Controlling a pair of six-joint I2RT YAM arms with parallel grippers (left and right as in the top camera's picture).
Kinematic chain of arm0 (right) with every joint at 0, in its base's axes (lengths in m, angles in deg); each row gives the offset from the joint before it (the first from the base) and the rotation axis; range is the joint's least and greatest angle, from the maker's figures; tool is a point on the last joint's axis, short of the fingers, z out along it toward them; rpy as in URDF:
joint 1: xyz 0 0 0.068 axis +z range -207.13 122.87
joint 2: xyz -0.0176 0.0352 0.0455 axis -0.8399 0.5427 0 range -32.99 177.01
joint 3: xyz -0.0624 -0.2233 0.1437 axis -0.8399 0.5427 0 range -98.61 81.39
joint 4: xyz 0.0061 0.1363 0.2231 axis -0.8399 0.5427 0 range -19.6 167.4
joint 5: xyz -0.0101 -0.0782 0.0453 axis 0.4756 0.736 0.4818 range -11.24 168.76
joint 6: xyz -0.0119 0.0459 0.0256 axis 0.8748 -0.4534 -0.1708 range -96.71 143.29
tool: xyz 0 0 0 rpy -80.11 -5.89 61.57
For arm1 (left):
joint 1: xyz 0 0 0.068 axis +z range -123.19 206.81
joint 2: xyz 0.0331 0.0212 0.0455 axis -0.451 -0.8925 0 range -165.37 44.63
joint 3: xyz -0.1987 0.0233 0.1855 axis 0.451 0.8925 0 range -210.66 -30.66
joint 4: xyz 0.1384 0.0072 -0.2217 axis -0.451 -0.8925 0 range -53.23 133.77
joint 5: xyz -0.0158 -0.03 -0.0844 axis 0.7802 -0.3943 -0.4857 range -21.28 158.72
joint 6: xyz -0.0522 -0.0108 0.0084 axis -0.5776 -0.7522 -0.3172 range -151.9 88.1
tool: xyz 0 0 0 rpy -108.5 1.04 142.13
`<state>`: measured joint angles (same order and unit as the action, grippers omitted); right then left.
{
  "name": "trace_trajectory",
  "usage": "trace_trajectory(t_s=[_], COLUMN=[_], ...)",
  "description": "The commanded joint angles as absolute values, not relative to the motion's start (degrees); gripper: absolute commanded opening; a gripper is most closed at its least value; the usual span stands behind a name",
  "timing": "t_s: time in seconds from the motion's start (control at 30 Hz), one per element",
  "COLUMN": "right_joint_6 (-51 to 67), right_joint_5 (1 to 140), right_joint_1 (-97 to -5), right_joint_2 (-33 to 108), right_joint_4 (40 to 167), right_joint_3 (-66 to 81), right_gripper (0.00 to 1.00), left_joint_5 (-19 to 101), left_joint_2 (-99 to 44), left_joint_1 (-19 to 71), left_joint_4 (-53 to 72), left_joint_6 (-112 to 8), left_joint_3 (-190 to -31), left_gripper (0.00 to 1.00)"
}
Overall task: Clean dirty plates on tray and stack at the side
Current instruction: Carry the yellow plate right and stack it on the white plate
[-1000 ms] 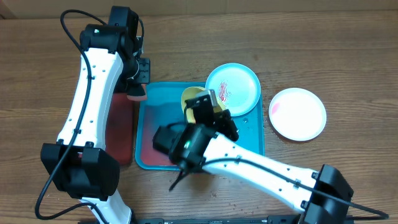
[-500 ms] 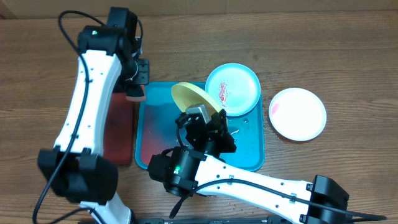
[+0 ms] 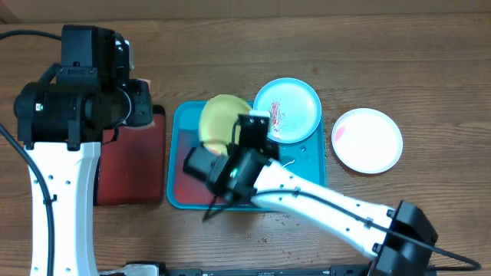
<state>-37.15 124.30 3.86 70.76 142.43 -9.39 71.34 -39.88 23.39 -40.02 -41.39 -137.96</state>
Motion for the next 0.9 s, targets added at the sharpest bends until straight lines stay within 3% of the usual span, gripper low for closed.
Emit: trace_trajectory(t_s=[0.0, 0.37, 0.63, 0.87], right_joint_6=[-18.5, -6.6, -6.6, -6.4], right_joint_5=[102.2, 69.6, 78.3, 86.3], right_joint_1=[-1.1, -30.7, -55.3, -67.4], right_joint_2=[68.5, 65.0, 62.5, 62.5], right_joint_4=[136.5, 134.4, 145.0, 144.5], right_joint_3=[-10.8, -10.8, -10.0, -0.8], right_gripper=[0.04, 0.04, 0.04, 0.04], left_joint_5=[72.1, 72.2, 72.0, 70.1], left_joint_2=[-40.8, -41.5, -42.4, -43.2], left_joint_1=[23.4, 23.4, 23.4, 23.4], left_joint_4=[-40.4, -40.6, -40.2, -39.5], left_joint_6=[-42.6, -42.6, -42.6, -42.6], left_joint_3=[-138.4, -138.4, -138.4, -138.4], left_gripper=[0.04, 0.04, 0.05, 0.04])
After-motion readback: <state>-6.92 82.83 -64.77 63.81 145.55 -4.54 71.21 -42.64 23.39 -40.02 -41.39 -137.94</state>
